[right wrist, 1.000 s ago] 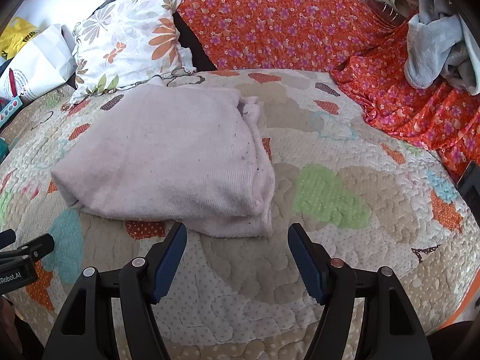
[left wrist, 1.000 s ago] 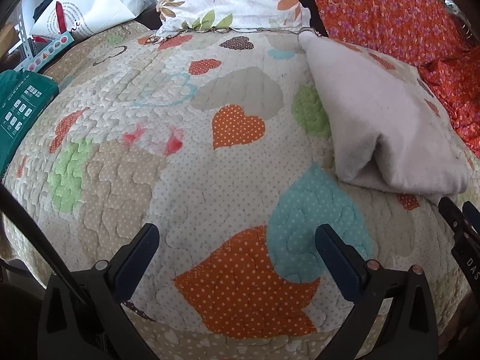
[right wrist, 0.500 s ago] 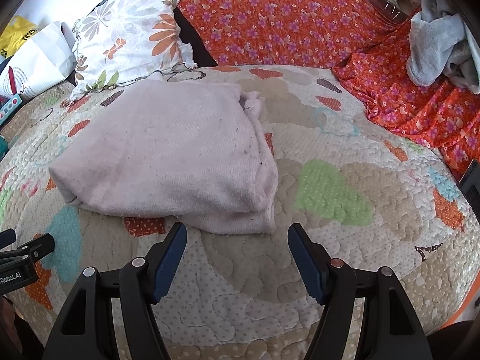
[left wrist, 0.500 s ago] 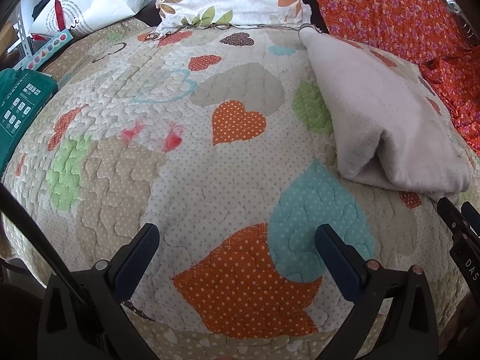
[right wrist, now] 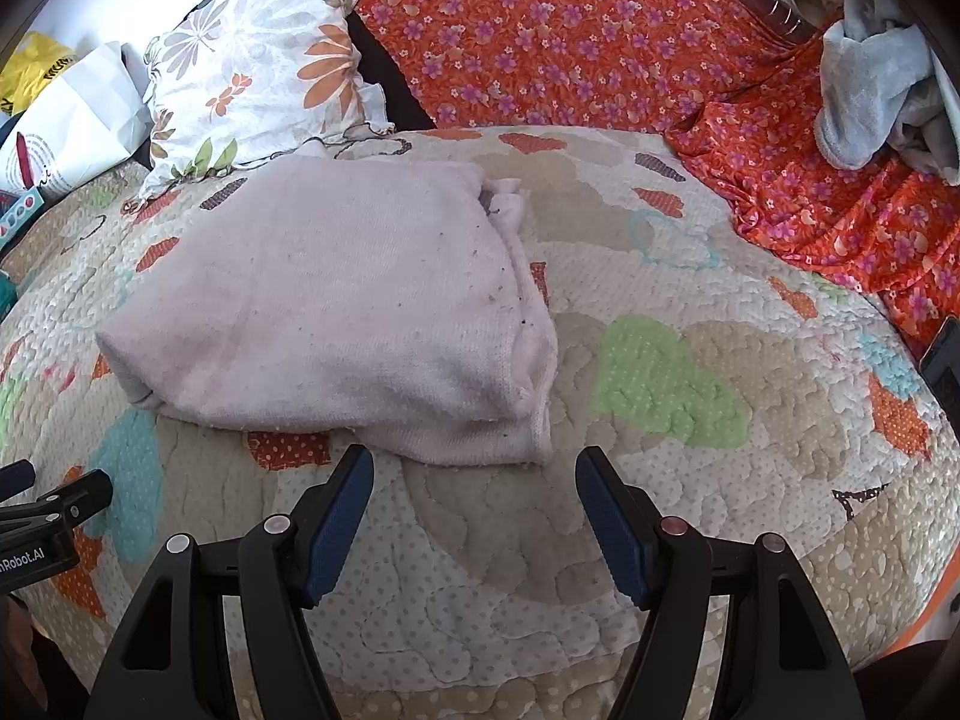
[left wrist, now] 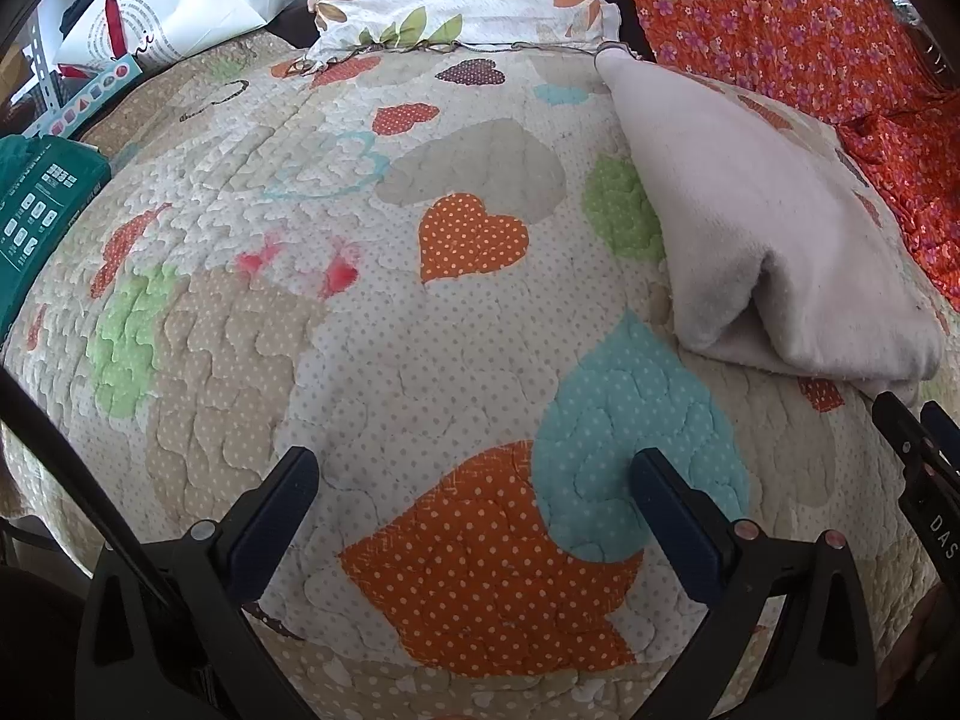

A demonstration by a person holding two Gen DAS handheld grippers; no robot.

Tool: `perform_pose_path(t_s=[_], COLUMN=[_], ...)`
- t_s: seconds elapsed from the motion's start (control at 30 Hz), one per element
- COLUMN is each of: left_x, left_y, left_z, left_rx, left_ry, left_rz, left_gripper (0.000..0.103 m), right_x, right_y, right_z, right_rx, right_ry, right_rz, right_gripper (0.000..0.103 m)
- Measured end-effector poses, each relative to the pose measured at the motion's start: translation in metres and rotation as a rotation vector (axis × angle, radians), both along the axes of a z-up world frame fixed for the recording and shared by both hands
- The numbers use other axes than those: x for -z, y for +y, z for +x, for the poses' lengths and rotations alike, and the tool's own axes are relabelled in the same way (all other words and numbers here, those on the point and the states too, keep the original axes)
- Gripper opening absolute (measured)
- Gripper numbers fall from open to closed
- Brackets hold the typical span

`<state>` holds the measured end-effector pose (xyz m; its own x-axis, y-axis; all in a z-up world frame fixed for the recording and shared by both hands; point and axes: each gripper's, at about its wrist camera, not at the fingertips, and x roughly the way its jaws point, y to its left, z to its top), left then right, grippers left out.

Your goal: Fold small clothes

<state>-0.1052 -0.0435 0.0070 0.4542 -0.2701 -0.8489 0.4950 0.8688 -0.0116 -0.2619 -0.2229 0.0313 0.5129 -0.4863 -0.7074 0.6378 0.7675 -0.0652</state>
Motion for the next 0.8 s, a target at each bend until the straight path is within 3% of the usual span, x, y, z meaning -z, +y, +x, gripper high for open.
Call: perform_pose_path(t_s=[0.8], left_x=[0.0009], left_y=[0.0031], left_z=[0.0009], left_rx=[-0.003], left_ry=[0.006], left_rz=[-0.002], left_gripper=[0.103], right_x=[-0.0005], right_y=[0.002], right_z=[0.0005], right_rx=[-0.003], right_ry=[0.002], right_rz=[0.0], right_gripper=[0.075])
